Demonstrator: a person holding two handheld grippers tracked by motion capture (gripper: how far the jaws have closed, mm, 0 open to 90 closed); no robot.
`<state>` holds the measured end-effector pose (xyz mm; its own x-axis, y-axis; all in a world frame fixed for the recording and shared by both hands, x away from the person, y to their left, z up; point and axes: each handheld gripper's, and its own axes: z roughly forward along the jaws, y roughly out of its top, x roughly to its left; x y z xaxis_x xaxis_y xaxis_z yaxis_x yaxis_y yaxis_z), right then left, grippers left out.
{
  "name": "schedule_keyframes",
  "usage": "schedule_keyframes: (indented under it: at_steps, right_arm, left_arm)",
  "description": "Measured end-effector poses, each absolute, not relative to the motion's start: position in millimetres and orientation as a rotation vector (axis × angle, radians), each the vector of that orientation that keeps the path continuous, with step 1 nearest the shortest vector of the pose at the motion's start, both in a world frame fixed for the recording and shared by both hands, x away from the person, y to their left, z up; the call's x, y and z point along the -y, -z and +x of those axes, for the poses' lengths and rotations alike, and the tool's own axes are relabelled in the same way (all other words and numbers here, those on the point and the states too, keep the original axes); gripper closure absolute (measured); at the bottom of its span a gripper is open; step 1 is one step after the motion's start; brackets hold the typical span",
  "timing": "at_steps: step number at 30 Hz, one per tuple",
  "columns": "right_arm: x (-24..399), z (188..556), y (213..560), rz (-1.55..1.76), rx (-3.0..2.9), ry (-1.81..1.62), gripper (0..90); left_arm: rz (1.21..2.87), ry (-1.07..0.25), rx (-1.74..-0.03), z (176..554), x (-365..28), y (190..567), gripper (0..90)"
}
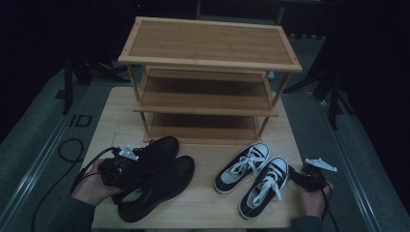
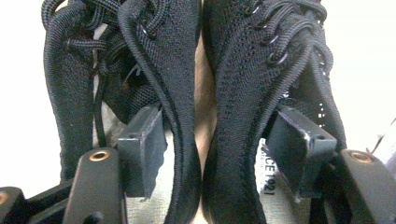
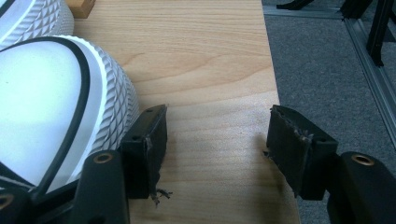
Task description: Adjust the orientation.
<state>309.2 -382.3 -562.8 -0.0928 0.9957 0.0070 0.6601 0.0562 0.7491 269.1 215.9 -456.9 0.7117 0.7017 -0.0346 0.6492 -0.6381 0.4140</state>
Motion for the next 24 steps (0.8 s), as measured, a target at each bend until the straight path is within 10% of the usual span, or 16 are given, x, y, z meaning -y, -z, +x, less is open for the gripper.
schedule_keyframes:
  at_steps: [24]
  right_arm:
    - [382.4,309.3,562.8,1.654,-1.809,-0.822,37.5]
  left_arm:
    - [2.574,-0.115,-1.058,288.6,-203.6,468.0,47.7]
